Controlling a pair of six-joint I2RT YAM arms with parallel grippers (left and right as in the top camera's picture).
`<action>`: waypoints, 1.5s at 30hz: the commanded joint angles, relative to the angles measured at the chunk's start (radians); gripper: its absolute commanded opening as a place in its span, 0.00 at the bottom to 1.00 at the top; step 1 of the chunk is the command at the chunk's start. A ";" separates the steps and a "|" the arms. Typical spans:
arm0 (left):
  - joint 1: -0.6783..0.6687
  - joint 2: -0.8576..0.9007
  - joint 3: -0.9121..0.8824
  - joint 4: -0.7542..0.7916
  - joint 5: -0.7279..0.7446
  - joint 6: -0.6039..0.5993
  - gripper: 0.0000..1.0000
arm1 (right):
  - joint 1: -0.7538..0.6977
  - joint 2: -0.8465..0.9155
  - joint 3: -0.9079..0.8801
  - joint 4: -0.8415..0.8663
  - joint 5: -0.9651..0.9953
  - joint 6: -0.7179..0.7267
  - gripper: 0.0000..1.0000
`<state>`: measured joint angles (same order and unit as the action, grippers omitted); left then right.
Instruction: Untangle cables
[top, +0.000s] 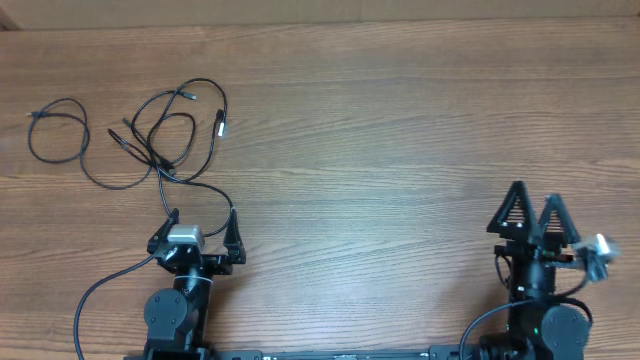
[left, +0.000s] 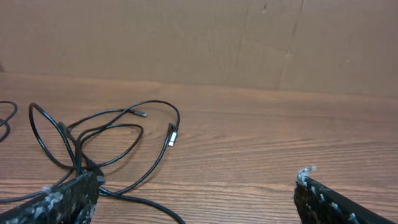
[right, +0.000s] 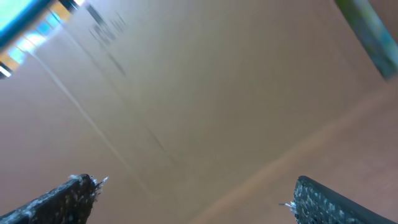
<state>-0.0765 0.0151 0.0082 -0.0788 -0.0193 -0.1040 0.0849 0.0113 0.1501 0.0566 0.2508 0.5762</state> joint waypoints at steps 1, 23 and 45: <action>0.005 -0.010 -0.003 0.001 0.009 0.011 0.99 | -0.002 -0.009 -0.004 0.010 0.006 -0.002 1.00; 0.005 -0.010 -0.003 0.001 0.009 0.011 1.00 | -0.002 -0.009 -0.143 -0.115 -0.001 -0.002 1.00; 0.005 -0.010 -0.003 0.001 0.009 0.011 1.00 | 0.000 -0.009 -0.143 -0.116 0.002 -0.003 1.00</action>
<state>-0.0765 0.0151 0.0082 -0.0788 -0.0193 -0.1040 0.0849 0.0109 0.0181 -0.0616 0.2504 0.5762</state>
